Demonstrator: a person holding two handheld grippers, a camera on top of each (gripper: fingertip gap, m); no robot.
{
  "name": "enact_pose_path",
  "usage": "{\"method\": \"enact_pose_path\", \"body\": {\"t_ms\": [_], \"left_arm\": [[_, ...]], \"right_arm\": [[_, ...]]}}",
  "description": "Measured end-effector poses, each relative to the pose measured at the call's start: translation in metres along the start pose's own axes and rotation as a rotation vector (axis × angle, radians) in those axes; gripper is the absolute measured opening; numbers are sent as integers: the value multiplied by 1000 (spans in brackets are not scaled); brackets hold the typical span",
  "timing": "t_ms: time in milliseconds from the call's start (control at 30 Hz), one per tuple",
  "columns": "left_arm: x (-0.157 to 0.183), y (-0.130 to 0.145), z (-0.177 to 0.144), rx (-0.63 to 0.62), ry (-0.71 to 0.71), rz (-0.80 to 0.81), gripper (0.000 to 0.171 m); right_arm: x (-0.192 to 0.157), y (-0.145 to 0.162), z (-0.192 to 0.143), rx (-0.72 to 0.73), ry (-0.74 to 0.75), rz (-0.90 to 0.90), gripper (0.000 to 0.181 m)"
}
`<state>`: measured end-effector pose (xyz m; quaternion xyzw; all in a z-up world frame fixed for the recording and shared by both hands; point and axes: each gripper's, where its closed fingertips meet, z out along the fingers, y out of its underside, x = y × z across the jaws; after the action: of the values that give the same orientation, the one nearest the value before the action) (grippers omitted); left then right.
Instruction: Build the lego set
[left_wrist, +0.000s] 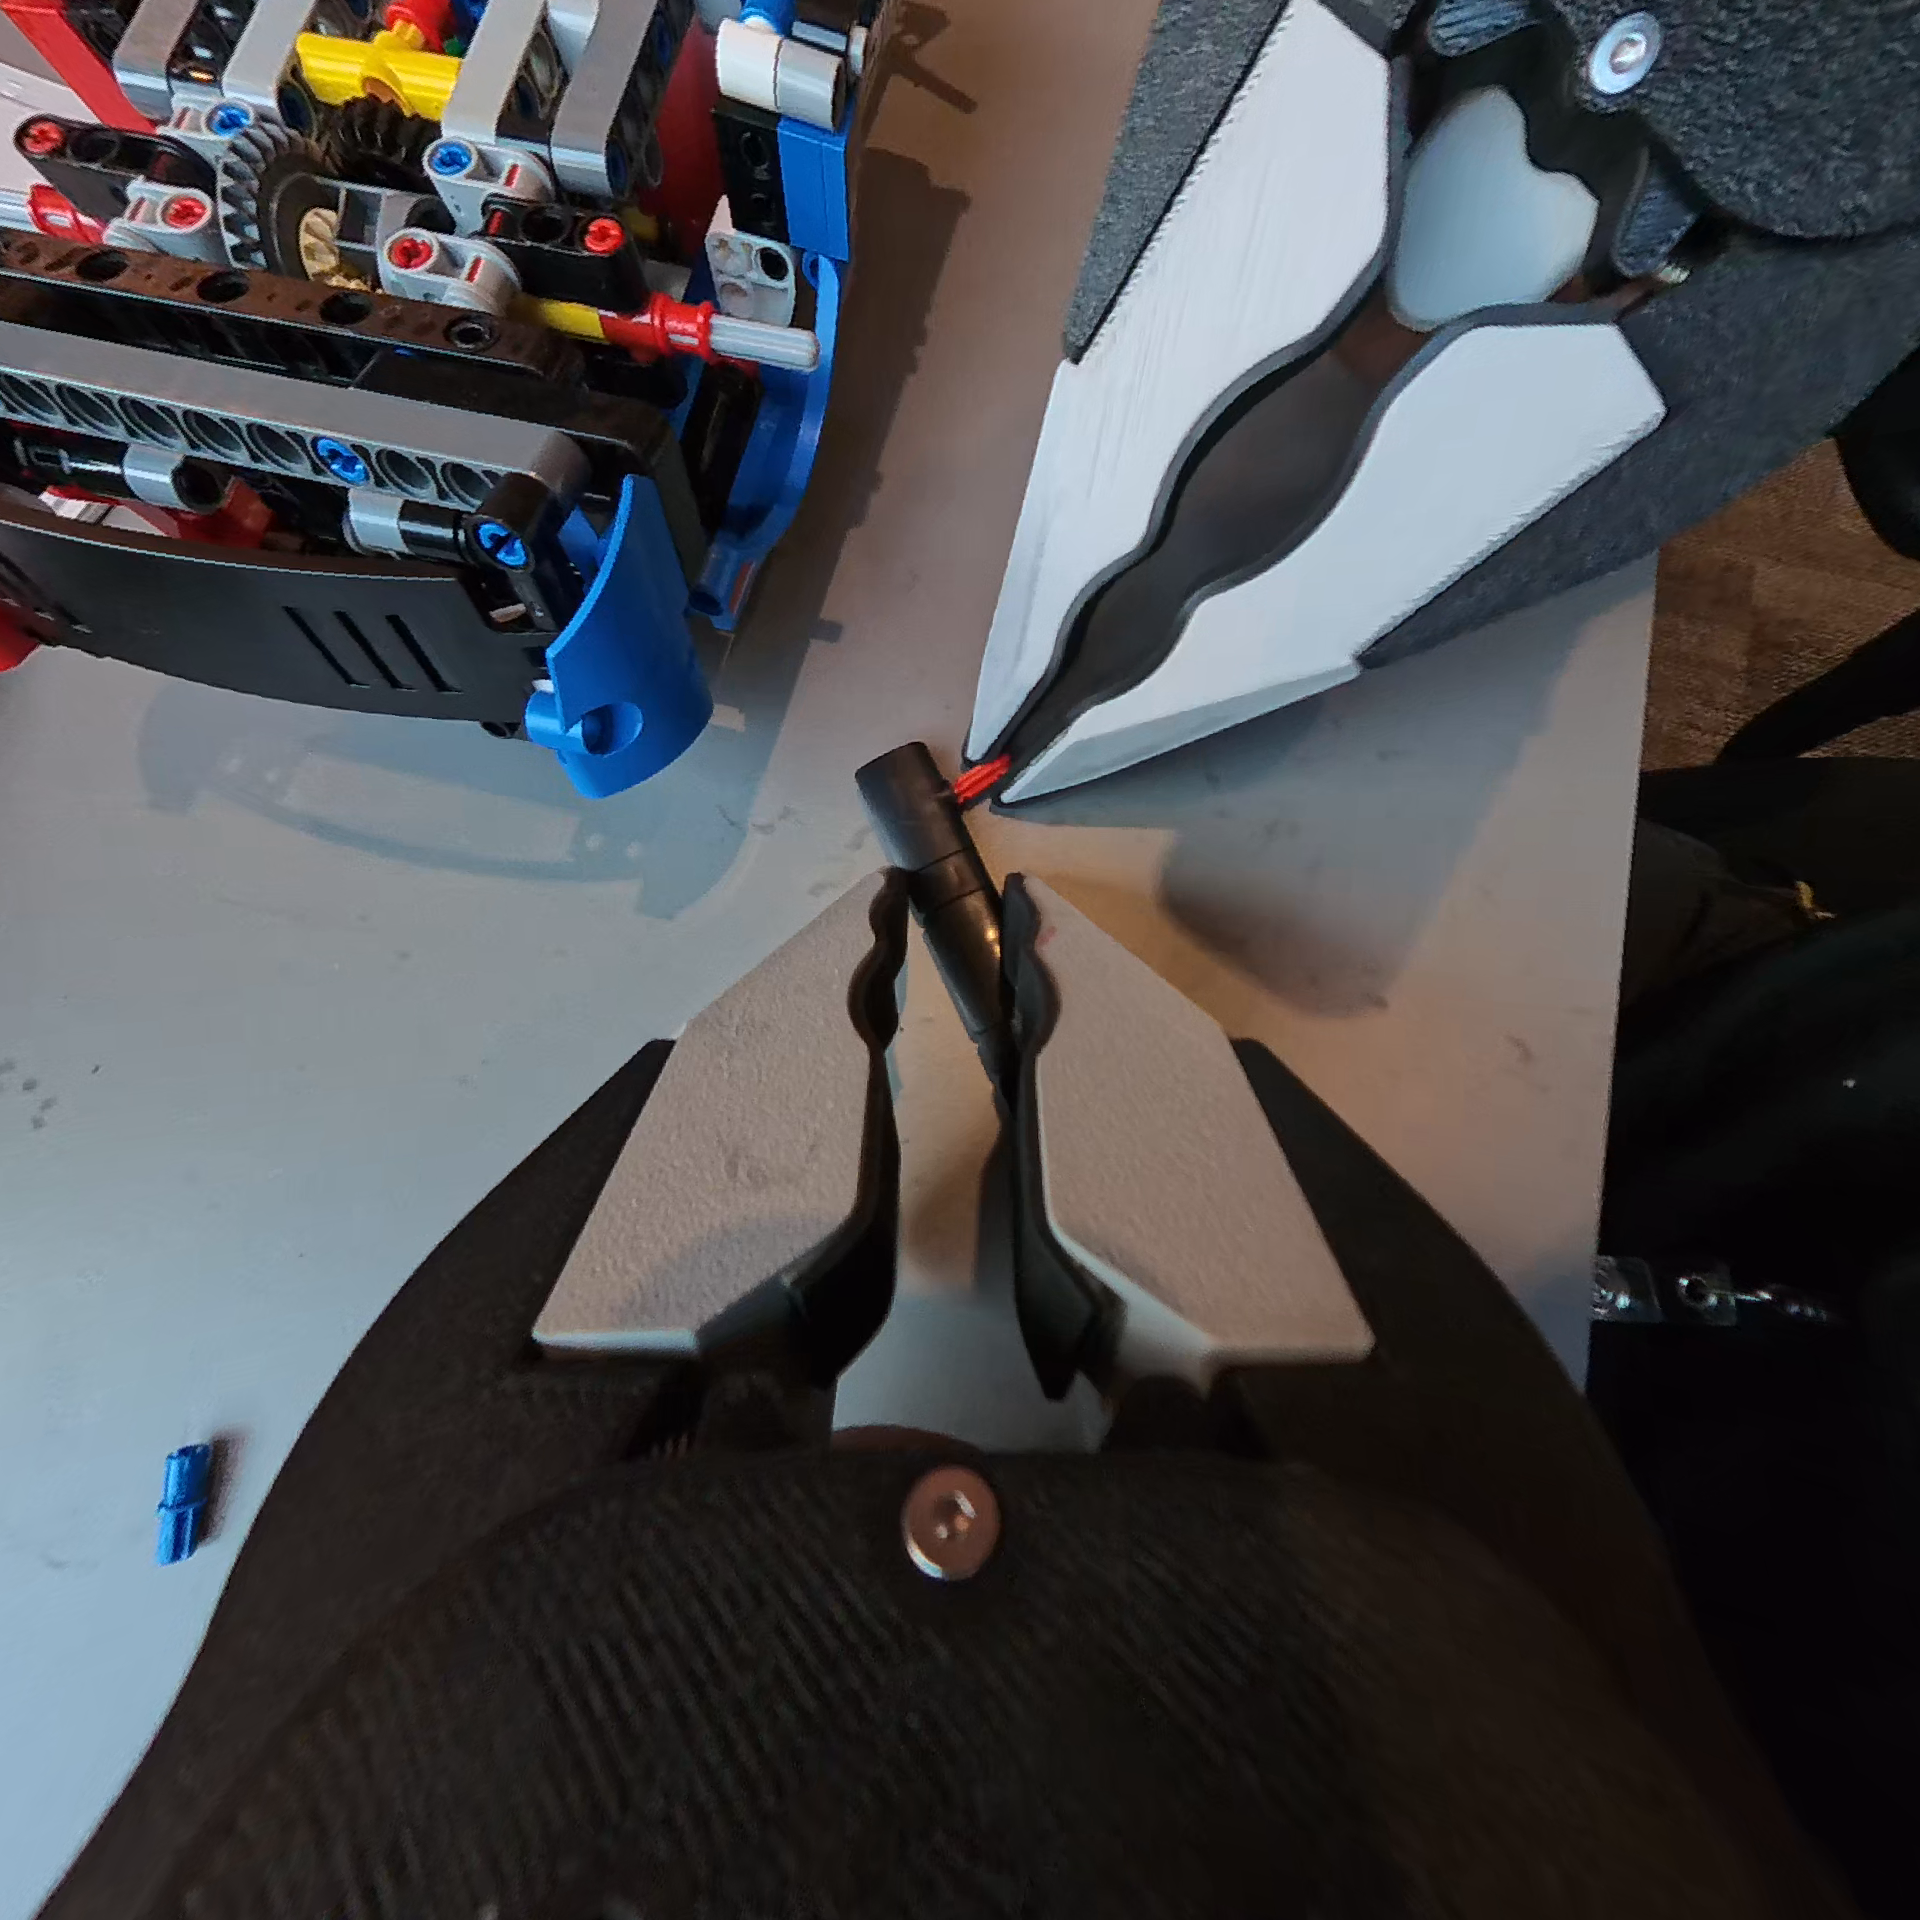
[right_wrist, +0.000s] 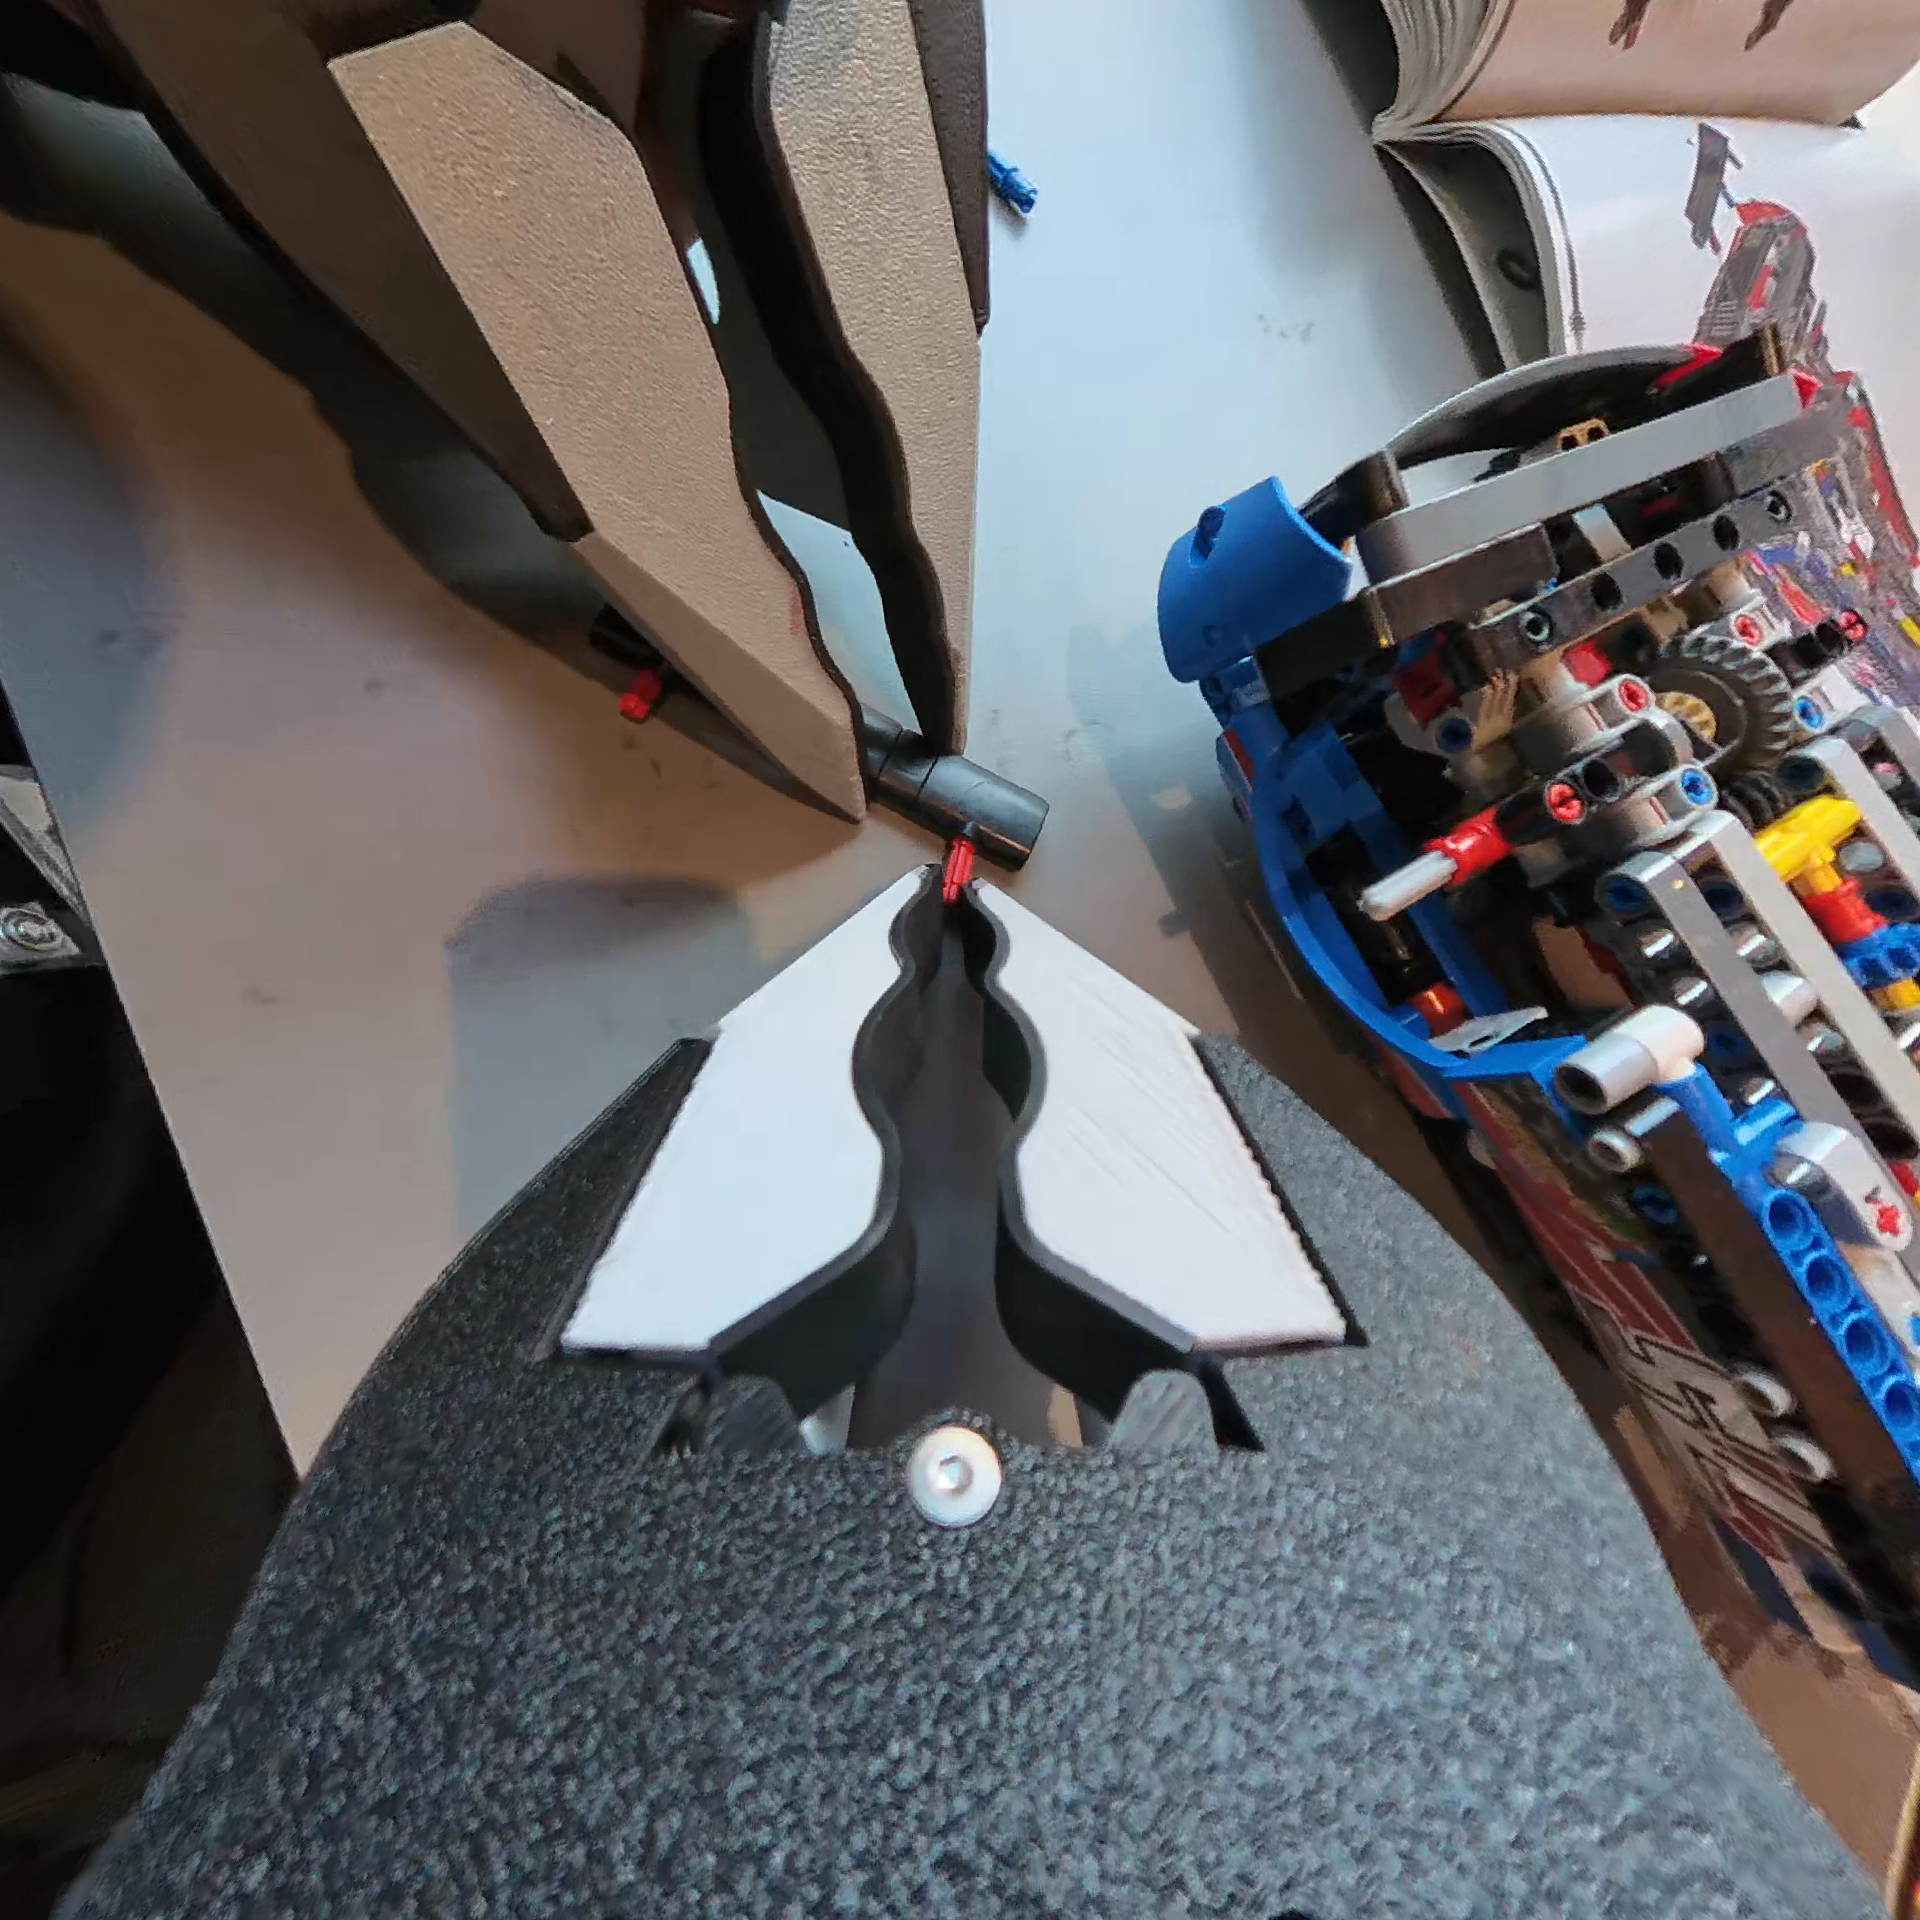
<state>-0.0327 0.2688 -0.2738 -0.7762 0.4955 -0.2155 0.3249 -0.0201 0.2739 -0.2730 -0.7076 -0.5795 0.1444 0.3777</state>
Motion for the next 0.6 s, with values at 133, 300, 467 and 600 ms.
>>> {"method": "enact_pose_path", "body": {"t_ms": [133, 300, 467, 600], "left_arm": [[-1, 0, 0, -1, -13, 5, 16], [-2, 0, 0, 5, 1, -43, 16], [-2, 0, 1, 2, -1, -30, 15], [-2, 0, 1, 3, -10, -35, 15]], "right_arm": [[1, 0, 1, -18, 28, 103, 2], [0, 1, 0, -15, 20, 132, 4], [-2, 1, -1, -6, -3, 118, 6], [-5, 0, -2, 1, -5, 90, 13]]}}
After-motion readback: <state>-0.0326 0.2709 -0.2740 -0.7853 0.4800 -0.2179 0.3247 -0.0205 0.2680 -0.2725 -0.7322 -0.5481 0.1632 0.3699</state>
